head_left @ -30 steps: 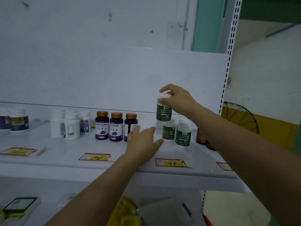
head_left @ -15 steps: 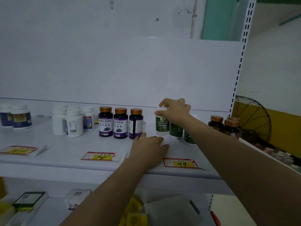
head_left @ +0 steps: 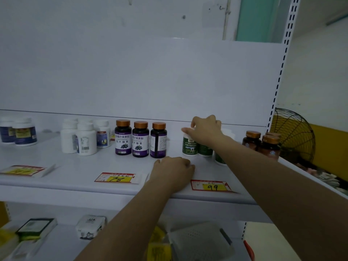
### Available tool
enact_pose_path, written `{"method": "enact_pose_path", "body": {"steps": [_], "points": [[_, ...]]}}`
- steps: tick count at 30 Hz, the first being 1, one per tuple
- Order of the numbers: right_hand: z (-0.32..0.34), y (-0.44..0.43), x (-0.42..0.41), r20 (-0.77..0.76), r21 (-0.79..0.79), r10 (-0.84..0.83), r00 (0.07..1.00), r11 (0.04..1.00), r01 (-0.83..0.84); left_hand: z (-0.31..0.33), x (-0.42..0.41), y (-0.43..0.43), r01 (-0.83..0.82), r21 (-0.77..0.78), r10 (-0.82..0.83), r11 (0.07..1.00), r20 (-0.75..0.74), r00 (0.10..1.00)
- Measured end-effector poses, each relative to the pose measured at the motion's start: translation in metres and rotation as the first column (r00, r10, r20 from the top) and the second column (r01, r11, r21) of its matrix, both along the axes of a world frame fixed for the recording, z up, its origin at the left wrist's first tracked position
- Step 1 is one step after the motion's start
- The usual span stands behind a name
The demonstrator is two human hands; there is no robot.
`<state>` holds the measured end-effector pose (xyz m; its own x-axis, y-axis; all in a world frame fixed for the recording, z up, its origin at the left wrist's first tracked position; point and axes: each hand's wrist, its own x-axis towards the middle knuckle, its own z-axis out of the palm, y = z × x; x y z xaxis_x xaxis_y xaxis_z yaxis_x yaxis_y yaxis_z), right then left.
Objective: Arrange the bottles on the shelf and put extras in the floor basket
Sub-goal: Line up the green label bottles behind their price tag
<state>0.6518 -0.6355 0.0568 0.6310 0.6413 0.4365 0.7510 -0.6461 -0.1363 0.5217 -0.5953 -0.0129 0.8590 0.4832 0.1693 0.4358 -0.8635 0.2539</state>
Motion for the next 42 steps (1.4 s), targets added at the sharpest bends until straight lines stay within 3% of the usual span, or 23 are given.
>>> {"method": "enact_pose_path", "body": {"steps": [3,8,11,21,27,30,34,38,42], "points": [[0.021,-0.002,0.001,0.044,0.002,0.005,0.999,1.000,-0.005,-0.001,-0.001,0.000,0.001,-0.008,-0.001,1.000,0.003,1.000],[0.040,-0.015,0.012,0.018,-0.358,-0.153,0.988,0.922,0.149,0.000,-0.001,0.001,0.011,0.001,-0.011,1.000,0.006,1.000],[0.031,-0.017,0.016,0.001,-0.445,-0.140,0.990,0.886,0.126,0.000,-0.001,0.000,0.012,0.005,-0.012,1.000,0.008,1.000],[0.038,-0.028,0.017,0.118,-0.121,-0.077,0.990,0.988,0.092,0.000,-0.004,0.001,0.023,-0.006,-0.023,1.000,0.018,1.000],[0.075,-0.053,-0.016,0.013,0.103,0.073,0.997,0.992,-0.074,0.010,-0.014,-0.010,0.079,-0.012,-0.071,0.997,0.325,0.943],[0.082,-0.066,-0.031,-0.083,0.150,0.205,0.975,0.970,-0.191,0.024,-0.021,-0.019,0.212,-0.230,-0.092,0.950,0.445,0.891],[0.079,-0.078,-0.047,-0.148,0.125,0.301,0.942,0.951,-0.284,0.045,-0.026,-0.022,0.297,-0.524,-0.002,0.798,0.492,0.871],[0.071,-0.089,-0.056,-0.237,0.100,0.385,0.892,0.923,-0.372,0.047,-0.028,-0.026,0.334,-0.615,-0.004,0.714,0.474,0.880],[0.061,-0.104,-0.057,-0.234,0.145,0.398,0.887,0.916,-0.373,0.038,-0.023,-0.031,0.333,-0.584,0.059,0.740,0.550,0.833]]}}
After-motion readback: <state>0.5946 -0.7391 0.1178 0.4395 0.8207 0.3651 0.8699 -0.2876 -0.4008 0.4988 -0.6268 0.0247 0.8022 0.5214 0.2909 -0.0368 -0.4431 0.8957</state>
